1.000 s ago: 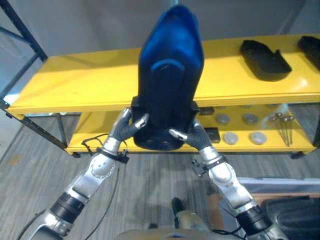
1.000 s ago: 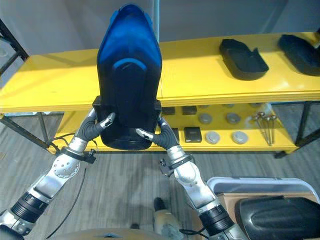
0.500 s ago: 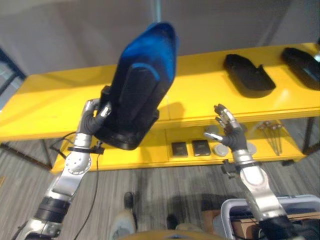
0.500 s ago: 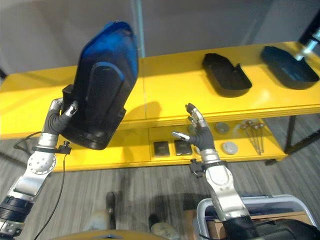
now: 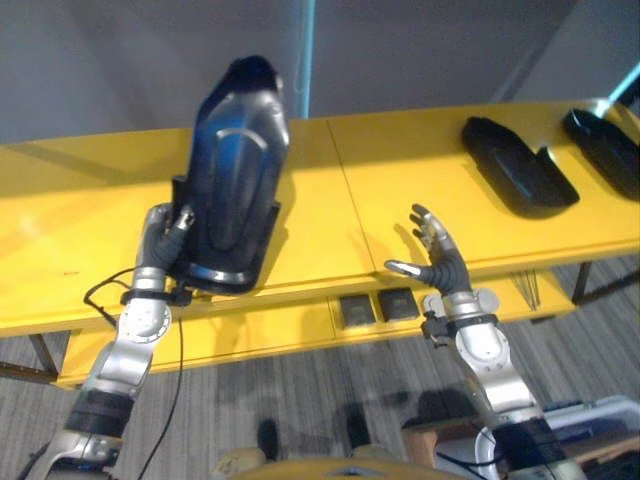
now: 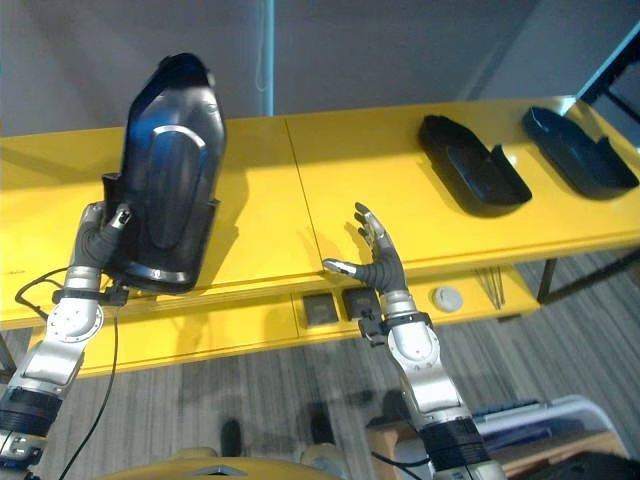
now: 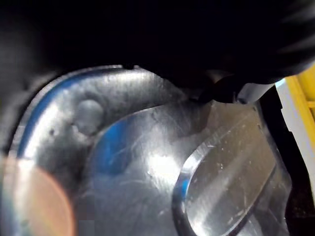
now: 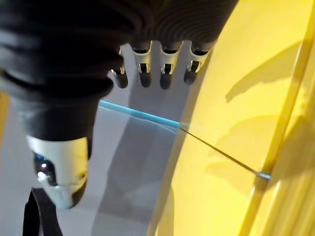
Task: Move parts from the plastic box to the shelf.
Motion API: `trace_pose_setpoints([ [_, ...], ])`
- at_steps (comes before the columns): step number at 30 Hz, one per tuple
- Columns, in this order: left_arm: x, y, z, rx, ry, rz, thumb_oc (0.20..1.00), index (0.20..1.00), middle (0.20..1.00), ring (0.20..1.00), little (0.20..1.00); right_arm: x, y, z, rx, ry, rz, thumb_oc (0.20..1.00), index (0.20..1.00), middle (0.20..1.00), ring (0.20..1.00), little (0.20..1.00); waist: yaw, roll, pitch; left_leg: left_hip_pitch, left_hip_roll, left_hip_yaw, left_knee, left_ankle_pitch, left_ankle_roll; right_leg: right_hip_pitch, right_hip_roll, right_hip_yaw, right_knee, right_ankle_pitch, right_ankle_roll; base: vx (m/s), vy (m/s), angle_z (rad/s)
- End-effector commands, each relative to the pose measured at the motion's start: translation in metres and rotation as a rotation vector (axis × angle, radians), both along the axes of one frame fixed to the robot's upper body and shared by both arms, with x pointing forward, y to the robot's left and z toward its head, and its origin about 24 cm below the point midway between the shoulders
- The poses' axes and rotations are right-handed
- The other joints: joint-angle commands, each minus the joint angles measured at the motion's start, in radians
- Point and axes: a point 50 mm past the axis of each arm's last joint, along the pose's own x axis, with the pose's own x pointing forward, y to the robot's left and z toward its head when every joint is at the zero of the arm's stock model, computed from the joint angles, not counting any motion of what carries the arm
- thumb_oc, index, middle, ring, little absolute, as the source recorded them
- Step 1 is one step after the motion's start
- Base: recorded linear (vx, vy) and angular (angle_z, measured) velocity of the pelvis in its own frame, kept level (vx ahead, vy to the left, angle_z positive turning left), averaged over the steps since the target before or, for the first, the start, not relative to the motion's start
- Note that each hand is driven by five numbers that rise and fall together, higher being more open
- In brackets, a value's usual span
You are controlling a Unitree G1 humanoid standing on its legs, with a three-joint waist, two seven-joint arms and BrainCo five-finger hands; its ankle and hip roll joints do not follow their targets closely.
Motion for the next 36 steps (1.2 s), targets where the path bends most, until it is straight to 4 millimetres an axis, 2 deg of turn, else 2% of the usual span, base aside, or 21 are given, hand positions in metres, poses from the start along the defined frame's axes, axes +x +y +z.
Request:
trace_pose_setpoints([
  [1,0.002,0.01,0.029,-0.003,-0.159,0.055,0.2,0.2,0.2,0.2,0.2,-0.001,-0.01,0.013,-0.04,-0.059,-0.006,1.0,1.0,1.0,1.0,1.0,0.005,0.03,-0.049,-0.006,0.094,0.041,0.102,-0.152,-0.071,0.046,0.021,-0.026,0.108,-0.15,0.029,0.05,-0.044,0.02],
  [2,0.003,0.019,0.024,-0.026,-0.137,0.101,0.2,0.2,0.2,0.2,0.2,-0.001,-0.011,0.011,-0.058,-0.047,-0.009,1.0,1.0,1.0,1.0,1.0,0.001,0.029,-0.047,0.004,0.102,0.044,0.095,-0.149,-0.075,0.046,0.028,-0.031,0.106,-0.158,0.022,0.04,-0.036,0.02],
  [5,0.003,0.03,0.016,-0.053,-0.091,0.142,0.2,0.2,0.2,0.2,0.2,0.0,-0.008,0.01,-0.065,-0.04,0.011,1.0,1.0,1.0,1.0,1.0,-0.006,0.029,-0.045,0.019,0.111,0.054,0.088,-0.145,-0.08,0.049,0.039,-0.033,0.106,-0.163,0.015,0.06,-0.045,0.0],
  [12,0.017,0.052,0.016,-0.103,-0.06,0.208,0.2,0.2,0.2,0.2,0.2,0.004,0.008,0.011,-0.093,-0.03,0.108,1.0,1.0,1.0,1.0,1.0,-0.03,0.026,-0.013,0.029,0.131,0.064,0.071,-0.125,-0.092,0.029,0.066,-0.022,0.123,-0.167,0.006,0.03,-0.053,-0.12],
  [13,0.026,0.064,0.023,-0.12,-0.044,0.229,0.2,0.2,0.2,0.2,0.2,0.001,0.013,0.009,-0.089,-0.015,0.154,1.0,1.0,1.0,1.0,1.0,-0.044,0.03,0.01,0.018,0.146,0.068,0.055,-0.107,-0.1,-0.002,0.085,-0.017,0.13,-0.164,0.002,-0.01,-0.066,-0.03],
  [19,0.046,0.081,0.045,-0.058,-0.034,0.276,0.2,0.2,0.2,0.2,0.2,0.001,0.024,0.009,-0.072,-0.017,0.23,1.0,1.0,1.0,1.0,1.0,-0.064,0.034,0.051,-0.044,0.167,0.068,0.04,-0.075,-0.111,-0.08,0.12,-0.013,0.135,-0.148,-0.001,-0.07,-0.048,-0.04],
  [26,0.073,0.083,0.051,-0.107,0.036,0.321,0.2,0.2,0.2,0.2,0.2,0.001,0.034,0.003,-0.043,0.005,0.267,1.0,1.0,1.0,1.0,1.0,-0.089,0.043,0.111,-0.088,0.184,0.075,0.019,-0.043,-0.124,-0.137,0.142,-0.023,0.123,-0.128,0.003,-0.05,-0.011,-0.08],
  [32,0.076,0.084,0.05,-0.135,0.042,0.349,0.2,0.2,0.2,0.2,0.2,0.001,0.034,0.002,-0.041,0.011,0.261,1.0,1.0,1.0,1.0,1.0,-0.089,0.045,0.126,-0.098,0.183,0.077,0.018,-0.04,-0.125,-0.15,0.141,-0.027,0.12,-0.123,0.004,-0.01,0.003,-0.05],
  [34,0.073,0.094,0.047,-0.131,0.06,0.416,0.2,0.2,0.2,0.2,0.2,0.0,0.035,0.0,-0.034,0.016,0.257,1.0,1.0,1.0,1.0,1.0,-0.088,0.048,0.137,-0.106,0.182,0.082,0.017,-0.04,-0.126,-0.163,0.141,-0.03,0.119,-0.119,0.006,0.0,0.0,0.0],
  [36,0.074,0.094,0.046,-0.121,0.066,0.42,0.2,0.2,0.2,0.2,0.2,0.0,0.034,0.0,-0.038,0.013,0.254,1.0,1.0,1.0,1.0,1.0,-0.086,0.049,0.141,-0.11,0.182,0.083,0.018,-0.04,-0.126,-0.166,0.141,-0.031,0.119,-0.118,0.007,0.0,0.0,0.0],
])
